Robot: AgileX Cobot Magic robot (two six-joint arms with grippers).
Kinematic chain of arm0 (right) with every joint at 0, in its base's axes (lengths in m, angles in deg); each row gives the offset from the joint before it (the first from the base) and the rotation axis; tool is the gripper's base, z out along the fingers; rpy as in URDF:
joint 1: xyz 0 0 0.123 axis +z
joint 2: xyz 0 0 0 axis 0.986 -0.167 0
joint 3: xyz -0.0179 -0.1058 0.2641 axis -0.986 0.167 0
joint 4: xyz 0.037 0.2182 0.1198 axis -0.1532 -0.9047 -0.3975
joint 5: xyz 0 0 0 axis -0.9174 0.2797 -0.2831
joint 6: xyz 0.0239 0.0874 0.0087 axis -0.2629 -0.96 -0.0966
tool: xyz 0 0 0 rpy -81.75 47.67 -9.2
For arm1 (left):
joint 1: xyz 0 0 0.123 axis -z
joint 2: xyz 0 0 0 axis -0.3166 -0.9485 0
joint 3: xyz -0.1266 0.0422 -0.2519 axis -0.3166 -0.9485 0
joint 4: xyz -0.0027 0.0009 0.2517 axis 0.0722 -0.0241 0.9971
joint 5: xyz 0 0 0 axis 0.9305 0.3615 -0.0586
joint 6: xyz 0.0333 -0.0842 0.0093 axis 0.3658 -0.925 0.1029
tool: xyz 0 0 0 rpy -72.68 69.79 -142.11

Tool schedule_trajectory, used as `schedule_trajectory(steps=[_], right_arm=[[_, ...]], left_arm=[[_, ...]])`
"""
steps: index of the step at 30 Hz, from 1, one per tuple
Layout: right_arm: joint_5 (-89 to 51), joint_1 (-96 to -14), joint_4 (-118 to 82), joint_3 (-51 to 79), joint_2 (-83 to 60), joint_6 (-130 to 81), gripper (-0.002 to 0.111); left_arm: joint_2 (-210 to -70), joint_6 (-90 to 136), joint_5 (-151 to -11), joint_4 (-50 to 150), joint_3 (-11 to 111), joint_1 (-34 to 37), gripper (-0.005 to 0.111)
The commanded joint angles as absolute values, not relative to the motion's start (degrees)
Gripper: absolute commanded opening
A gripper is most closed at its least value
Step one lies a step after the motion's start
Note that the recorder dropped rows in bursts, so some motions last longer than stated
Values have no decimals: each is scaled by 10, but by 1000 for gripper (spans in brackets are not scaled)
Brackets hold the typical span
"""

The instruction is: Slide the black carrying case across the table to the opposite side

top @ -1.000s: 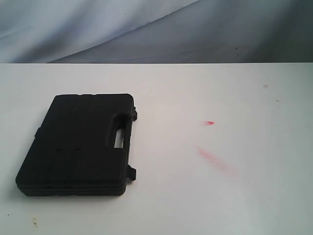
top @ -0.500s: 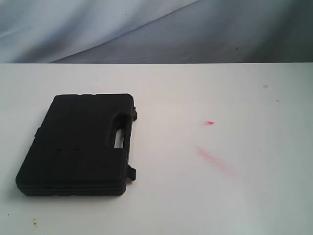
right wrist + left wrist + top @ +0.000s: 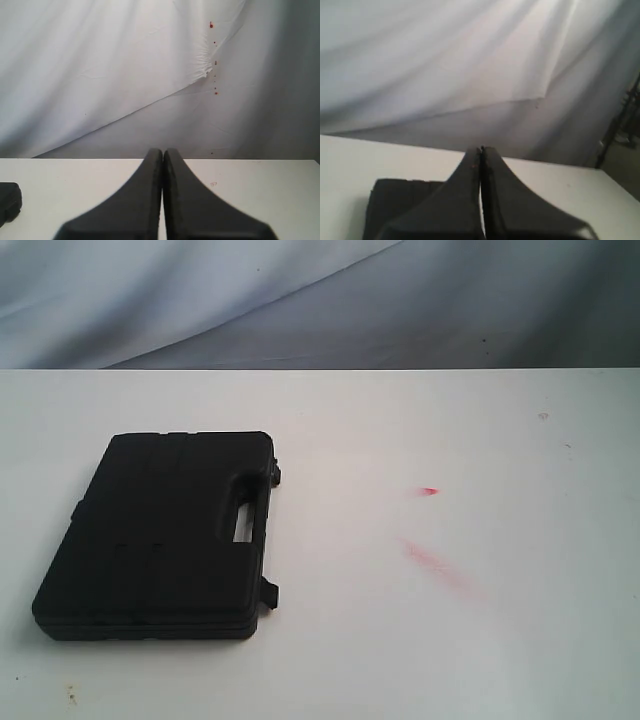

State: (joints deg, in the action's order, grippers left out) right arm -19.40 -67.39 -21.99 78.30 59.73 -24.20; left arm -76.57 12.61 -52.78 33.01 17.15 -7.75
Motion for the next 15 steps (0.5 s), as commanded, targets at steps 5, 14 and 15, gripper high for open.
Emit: schedule_trajectory(steps=[5,14,15], right_arm=[[-193,-678,-211,785,601,-240,0],[-193,-678,-211,785,601,-240,0],[-193,-678,-211,785,601,-240,0]], left_arm=[[-927,227,-426,256,210,-37,0],[-1073,241,-424,257,231,-36,0],[-1087,241,-424,257,236,-36,0]])
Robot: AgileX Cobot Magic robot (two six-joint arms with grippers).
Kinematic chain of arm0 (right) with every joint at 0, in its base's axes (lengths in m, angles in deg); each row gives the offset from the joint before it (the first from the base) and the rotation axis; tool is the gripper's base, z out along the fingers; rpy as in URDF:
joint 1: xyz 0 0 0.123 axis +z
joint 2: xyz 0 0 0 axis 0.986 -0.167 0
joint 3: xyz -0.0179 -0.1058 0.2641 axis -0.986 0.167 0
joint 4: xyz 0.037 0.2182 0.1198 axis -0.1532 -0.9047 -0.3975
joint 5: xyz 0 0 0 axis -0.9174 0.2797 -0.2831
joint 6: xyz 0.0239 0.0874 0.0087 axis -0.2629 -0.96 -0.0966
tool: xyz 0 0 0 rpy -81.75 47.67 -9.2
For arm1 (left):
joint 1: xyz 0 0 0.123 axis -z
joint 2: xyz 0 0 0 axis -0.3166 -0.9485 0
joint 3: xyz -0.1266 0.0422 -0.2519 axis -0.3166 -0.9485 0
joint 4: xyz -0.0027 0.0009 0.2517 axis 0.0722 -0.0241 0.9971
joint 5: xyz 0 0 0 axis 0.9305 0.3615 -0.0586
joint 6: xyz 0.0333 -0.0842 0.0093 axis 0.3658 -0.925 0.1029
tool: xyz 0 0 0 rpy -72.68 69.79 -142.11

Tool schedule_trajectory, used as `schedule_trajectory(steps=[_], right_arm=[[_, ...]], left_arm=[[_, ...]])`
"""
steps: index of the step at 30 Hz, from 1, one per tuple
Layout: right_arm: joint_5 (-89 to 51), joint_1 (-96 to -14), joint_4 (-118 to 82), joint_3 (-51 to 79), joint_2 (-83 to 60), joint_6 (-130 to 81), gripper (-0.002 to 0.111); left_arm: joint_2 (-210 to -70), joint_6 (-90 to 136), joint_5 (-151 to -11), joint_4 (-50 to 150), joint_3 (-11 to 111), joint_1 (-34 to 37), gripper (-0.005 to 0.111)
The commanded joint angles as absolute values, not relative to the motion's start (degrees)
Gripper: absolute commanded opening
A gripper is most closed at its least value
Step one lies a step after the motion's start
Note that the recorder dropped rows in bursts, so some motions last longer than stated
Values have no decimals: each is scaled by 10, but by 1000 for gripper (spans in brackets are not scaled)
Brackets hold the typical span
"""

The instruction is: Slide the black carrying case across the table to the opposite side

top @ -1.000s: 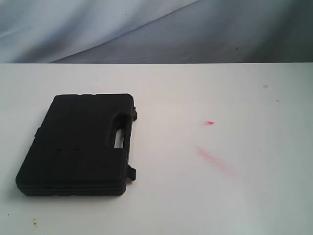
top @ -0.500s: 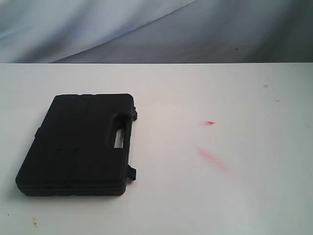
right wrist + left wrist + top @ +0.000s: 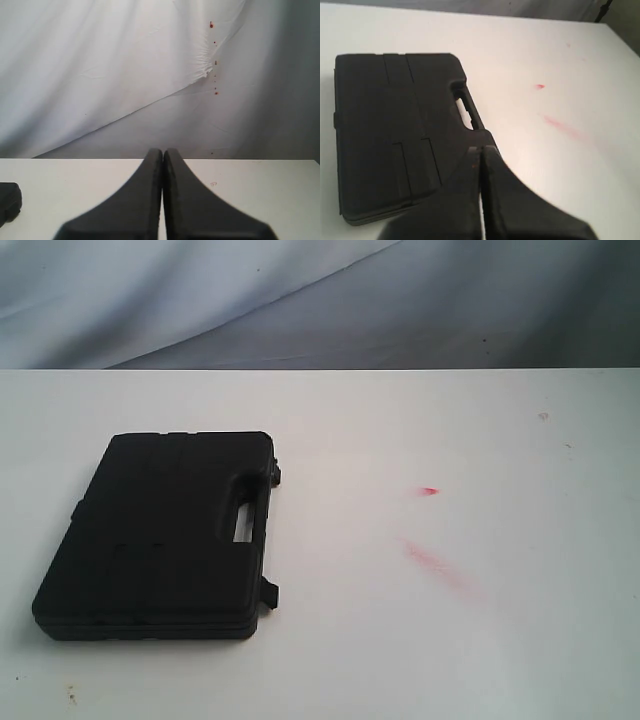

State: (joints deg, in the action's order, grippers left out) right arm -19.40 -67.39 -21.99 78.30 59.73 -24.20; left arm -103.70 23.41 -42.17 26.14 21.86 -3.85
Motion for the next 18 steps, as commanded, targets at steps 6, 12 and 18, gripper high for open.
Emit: schedule_trajectory(steps=[6,12,18], right_arm=[[-193,-678,-211,785,601,-240,0],[-193,-678,-211,785,601,-240,0],[-193,-678,-211,785,601,-240,0]], left_arm=[[-1161,240,-434,258,266,-36,0],[-1230,240,-450,271,299,-36,0],[-1289,237,-467,271,315,-36,0]])
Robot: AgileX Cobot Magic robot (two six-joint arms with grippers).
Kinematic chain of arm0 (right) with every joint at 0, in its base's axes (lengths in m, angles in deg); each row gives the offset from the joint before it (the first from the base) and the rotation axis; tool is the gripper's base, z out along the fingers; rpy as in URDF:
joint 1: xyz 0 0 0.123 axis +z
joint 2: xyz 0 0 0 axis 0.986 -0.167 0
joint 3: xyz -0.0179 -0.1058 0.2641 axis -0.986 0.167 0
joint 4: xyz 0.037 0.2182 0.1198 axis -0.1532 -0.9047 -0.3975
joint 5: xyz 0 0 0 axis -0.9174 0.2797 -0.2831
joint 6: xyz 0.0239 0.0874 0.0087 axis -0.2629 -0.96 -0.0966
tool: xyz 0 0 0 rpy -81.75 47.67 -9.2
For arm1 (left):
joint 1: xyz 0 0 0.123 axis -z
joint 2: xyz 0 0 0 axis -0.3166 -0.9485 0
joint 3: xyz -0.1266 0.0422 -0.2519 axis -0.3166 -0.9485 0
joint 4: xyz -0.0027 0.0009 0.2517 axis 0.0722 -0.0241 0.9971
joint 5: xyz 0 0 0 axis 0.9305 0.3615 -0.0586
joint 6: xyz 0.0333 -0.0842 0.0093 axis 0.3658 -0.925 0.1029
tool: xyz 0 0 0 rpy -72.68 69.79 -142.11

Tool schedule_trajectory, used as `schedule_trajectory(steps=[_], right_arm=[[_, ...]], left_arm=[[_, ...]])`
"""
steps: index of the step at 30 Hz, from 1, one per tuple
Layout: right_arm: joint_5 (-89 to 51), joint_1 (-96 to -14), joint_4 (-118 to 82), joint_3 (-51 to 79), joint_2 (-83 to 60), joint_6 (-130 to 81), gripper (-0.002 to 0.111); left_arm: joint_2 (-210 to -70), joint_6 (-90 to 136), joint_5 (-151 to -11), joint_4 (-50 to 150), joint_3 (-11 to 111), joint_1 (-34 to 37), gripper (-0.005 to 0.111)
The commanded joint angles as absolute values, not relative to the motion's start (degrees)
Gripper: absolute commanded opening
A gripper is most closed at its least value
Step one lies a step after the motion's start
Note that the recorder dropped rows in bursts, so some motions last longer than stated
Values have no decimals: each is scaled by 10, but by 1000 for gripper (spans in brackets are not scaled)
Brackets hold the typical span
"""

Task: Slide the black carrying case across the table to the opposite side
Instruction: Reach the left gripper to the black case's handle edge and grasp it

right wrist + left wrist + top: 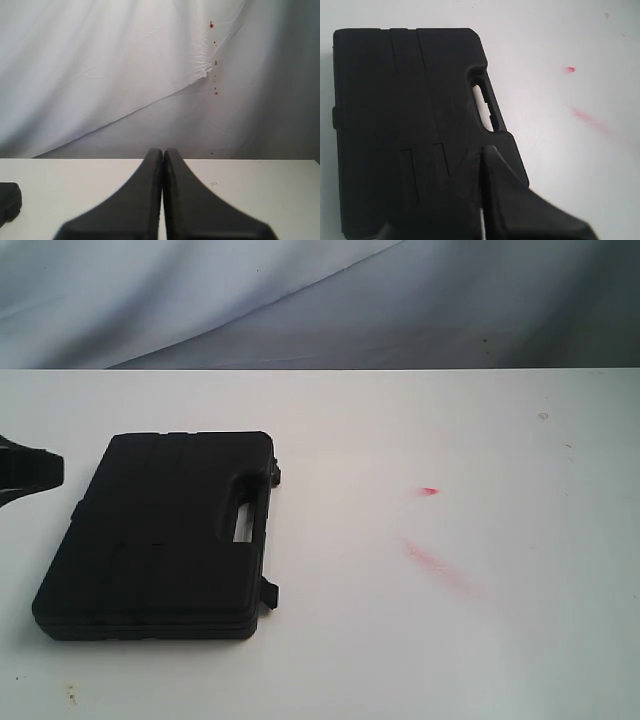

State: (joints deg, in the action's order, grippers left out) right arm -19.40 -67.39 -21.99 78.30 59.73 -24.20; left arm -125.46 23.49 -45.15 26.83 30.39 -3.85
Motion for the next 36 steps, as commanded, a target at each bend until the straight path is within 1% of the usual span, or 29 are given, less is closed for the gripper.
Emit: schedule_trajectory(steps=[1,28,32,36], right_arm=[[-193,-678,-211,785,601,-240,0],[-193,-678,-211,785,601,-240,0],[-193,-678,-211,785,601,-240,0],[-193,-678,-211,785,601,-240,0]], left_arm=[[-1299,237,-468,271,315,-36,0],[-1481,236,-567,269,315,-33,0],[-1506,235,-588,271,323,3,0],[-1552,192,-586,295,368,54,0]])
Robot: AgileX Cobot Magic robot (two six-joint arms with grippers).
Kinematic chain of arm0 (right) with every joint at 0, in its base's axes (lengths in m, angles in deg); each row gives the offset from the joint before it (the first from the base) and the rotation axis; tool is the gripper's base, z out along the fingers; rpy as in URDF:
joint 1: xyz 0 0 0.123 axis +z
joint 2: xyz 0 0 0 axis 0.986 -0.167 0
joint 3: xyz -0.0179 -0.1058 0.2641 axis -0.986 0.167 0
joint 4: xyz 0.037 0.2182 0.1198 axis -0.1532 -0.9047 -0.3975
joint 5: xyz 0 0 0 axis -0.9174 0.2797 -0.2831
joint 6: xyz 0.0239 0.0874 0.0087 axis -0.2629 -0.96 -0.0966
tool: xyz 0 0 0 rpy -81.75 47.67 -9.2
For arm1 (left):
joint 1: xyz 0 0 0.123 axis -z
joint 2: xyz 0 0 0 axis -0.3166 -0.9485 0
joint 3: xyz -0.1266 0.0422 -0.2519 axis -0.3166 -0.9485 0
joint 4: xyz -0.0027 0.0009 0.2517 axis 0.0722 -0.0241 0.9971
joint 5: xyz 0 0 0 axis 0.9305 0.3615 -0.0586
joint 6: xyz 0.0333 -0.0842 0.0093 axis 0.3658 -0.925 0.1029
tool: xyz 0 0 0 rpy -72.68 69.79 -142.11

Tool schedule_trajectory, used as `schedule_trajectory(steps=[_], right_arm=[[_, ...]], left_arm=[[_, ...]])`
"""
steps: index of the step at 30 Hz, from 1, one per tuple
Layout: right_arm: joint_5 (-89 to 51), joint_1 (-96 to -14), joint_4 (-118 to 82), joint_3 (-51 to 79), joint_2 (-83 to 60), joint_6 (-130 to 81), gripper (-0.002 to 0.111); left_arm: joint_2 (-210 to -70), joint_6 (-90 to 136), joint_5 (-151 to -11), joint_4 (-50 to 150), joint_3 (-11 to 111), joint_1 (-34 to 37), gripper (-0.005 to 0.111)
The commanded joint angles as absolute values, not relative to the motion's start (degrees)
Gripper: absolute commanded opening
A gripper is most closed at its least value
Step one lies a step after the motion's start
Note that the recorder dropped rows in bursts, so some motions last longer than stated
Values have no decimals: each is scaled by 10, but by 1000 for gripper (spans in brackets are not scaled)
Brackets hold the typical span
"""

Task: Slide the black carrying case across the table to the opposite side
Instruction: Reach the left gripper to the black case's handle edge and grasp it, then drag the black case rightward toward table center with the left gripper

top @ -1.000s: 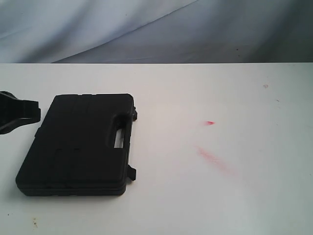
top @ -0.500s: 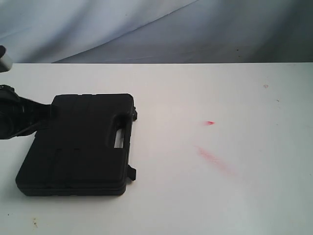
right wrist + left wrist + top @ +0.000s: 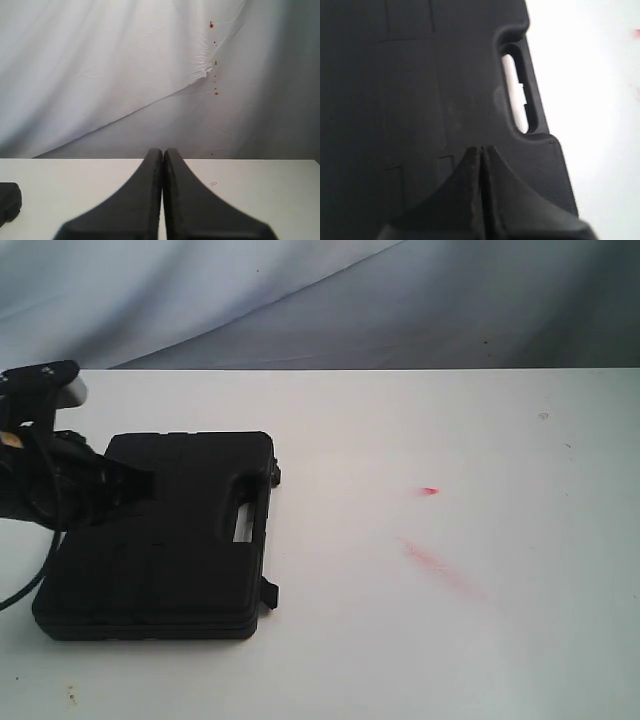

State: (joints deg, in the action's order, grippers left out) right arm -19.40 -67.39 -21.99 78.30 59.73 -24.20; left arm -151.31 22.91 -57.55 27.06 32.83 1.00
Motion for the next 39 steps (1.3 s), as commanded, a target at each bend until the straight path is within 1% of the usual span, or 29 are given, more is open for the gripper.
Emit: schedule_trajectory(steps=[1,6,10,14,19,31,35,39], right_arm=[[-193,-678,-211,785,601,-240,0],[-193,-678,-211,785,601,-240,0],[-193,-678,-211,785,601,-240,0],[-193,-678,-211,785,601,-240,0],[-193,-678,-211,785,601,-240,0],[-193,-678,-211,785,601,-240,0],[-193,-678,-211,785,601,-240,0],[-193,-678,-211,785,601,-240,0]], left_arm=[[-1566,173,-585,310,383,68,0],[-1634,54,-560,426,460,116,0],[-1683,-28,-525,499,516,139,0],[-1726,-73,-488,542,567,157,0],[-1775,-127,-440,593,625,158,0],[-1850,-140,-434,570,665,158,0],[-1864,-140,-433,569,675,158,3],[-1869,-136,-433,570,683,158,8]])
